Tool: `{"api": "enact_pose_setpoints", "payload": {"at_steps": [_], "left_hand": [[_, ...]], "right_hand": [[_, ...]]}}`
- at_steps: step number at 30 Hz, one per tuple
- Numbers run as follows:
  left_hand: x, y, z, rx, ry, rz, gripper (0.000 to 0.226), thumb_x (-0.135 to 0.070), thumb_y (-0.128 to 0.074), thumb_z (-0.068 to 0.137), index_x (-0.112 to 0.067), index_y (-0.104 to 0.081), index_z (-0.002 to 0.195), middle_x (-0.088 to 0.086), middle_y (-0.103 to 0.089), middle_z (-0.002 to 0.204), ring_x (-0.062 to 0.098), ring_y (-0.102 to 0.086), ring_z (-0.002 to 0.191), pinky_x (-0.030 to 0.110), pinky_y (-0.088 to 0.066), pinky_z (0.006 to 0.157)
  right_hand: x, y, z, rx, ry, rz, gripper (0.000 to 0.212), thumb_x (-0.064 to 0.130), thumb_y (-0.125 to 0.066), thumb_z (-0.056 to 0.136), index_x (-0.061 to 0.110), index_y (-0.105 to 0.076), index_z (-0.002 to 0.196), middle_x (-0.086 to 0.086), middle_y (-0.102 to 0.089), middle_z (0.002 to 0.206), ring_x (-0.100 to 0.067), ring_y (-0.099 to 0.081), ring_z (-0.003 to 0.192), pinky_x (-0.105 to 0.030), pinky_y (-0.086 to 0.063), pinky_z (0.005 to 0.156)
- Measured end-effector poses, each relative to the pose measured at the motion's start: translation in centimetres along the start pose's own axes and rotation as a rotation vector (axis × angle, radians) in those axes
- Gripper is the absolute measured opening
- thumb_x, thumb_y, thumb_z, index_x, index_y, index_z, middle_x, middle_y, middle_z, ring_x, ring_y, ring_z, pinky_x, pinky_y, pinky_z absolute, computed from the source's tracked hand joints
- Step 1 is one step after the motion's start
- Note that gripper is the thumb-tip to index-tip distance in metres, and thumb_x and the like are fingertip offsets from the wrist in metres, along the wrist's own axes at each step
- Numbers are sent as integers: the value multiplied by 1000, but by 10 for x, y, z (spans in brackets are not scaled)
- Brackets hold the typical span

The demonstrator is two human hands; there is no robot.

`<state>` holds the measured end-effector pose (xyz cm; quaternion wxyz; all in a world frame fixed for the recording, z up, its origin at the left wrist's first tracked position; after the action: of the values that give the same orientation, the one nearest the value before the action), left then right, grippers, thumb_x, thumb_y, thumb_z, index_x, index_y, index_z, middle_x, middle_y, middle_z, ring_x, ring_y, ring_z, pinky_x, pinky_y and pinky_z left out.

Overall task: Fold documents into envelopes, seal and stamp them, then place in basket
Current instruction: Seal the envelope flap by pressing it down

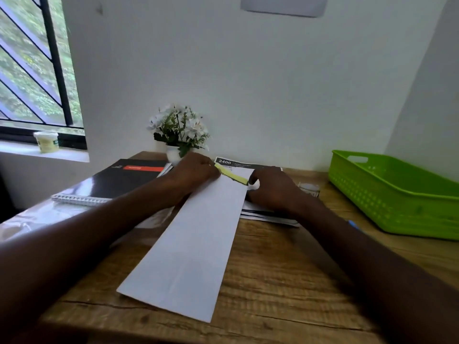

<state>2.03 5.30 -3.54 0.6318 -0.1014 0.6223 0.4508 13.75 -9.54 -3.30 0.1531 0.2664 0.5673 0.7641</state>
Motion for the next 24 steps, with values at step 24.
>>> {"api": "enact_pose_setpoints", "payload": {"at_steps": [24], "left_hand": [[-4,1,-6,-7,43,-60,11,-6,-66,90,-8,-59,82,9,-43,65,18,-40,52,23,-28,50]], "right_hand": [[-11,-5,4,49,-84,23,41,18,-56,92,10,-60,131,-11,-58,138,-30,-52,129,-32,-43,98]]}}
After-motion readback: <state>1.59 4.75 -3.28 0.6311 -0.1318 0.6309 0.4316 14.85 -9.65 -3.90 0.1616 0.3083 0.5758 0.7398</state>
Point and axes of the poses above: each hand's wrist, its own z-axis towards the middle knuckle, its own y-axis out of the back of the hand, x = y × z, the point moved 7 cm from there along z, towards the middle knuckle
